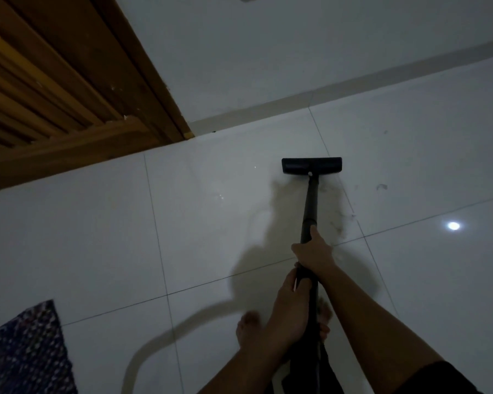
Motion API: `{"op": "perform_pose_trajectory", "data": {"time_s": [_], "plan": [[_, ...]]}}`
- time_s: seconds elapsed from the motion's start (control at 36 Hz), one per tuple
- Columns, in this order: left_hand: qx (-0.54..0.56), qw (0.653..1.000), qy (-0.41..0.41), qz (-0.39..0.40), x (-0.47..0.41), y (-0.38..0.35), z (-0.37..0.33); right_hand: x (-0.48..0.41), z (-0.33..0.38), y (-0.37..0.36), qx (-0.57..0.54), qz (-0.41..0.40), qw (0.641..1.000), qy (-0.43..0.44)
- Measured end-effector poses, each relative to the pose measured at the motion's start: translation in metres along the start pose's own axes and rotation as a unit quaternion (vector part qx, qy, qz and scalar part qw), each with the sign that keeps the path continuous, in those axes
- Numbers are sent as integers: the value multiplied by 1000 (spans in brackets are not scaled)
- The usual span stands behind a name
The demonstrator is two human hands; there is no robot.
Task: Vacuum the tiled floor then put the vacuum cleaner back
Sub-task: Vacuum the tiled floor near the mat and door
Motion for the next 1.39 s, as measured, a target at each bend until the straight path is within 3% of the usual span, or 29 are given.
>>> {"op": "perform_pose_trajectory", "data": {"time_s": [0.72, 1.14, 1.39], "plan": [[-51, 998, 14, 34, 48, -50, 115, 65, -129, 19, -17, -35, 999, -24], [-91, 992, 30, 88, 97, 16, 170, 136, -164, -50, -83, -45, 992, -88], [-118, 991, 39, 52, 137, 51, 201, 171, -187, -101, -66, -24, 994, -81]]}}
Point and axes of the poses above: each hand's wrist, its own x-axis away from the middle knuckle, its own y-axis out of the back of the hand, z = x × y, the point moved 3 cm from there along -x, towards the middle knuckle, and after that the axes turned 11 degrees about x, right-handed, at the moved point
